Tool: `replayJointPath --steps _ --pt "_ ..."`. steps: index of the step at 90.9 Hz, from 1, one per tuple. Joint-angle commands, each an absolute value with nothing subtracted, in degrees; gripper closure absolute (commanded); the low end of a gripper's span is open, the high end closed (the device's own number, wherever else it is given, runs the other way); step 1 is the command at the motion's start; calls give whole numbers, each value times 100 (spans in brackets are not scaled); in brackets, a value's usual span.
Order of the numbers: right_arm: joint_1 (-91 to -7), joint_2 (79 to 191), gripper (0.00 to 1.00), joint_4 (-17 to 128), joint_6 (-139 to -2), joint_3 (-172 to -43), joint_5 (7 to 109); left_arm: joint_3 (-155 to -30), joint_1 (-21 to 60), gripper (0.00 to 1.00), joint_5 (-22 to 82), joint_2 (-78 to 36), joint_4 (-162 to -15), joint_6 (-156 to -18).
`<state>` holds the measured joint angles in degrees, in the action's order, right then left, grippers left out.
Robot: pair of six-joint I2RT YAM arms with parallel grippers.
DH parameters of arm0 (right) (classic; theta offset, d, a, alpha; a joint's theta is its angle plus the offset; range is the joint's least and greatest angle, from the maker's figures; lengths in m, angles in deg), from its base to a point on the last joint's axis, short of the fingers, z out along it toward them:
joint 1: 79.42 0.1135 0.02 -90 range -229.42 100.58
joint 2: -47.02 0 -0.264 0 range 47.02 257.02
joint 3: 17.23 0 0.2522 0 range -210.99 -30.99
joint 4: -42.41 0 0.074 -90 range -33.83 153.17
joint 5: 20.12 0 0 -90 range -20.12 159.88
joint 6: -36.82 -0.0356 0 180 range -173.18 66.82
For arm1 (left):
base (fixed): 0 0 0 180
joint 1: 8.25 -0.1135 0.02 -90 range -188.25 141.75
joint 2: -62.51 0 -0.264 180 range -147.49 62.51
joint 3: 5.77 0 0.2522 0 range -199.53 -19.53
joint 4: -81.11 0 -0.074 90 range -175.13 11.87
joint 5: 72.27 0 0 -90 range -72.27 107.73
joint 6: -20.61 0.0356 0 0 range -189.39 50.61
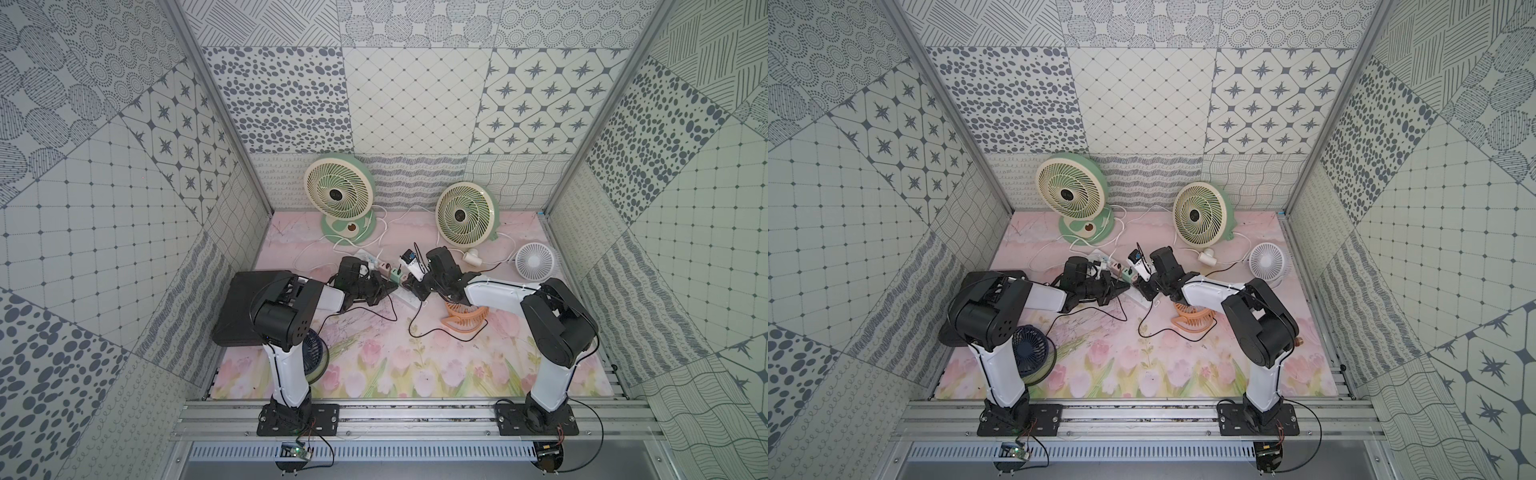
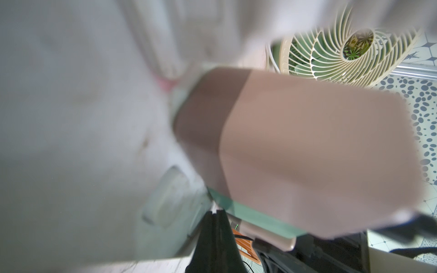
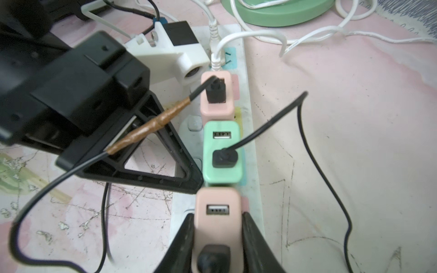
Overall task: Unplug the desk fan from the power strip
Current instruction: Remove the plug from the socket.
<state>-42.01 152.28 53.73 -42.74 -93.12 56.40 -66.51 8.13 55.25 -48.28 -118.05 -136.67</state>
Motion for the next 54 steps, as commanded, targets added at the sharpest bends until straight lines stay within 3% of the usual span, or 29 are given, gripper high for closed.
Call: replayJointPath --steps 1,15,28,54 --pt "-3885 15051 88 5199 -4184 -9350 5415 -6582 824 100 5124 -4850 -11164 -13526" --pt "-3880 14961 88 5248 -4148 -9340 5686 -6582 810 100 5129 -4850 -11167 -13530" --pt "-4188 14860 88 5222 -4503 -9278 5336 -6566 823 100 5118 -4863 -11200 -13524" --pt "-3949 14675 88 5372 -4176 -9225 5745 -6532 827 100 5079 -4889 -11219 -13570"
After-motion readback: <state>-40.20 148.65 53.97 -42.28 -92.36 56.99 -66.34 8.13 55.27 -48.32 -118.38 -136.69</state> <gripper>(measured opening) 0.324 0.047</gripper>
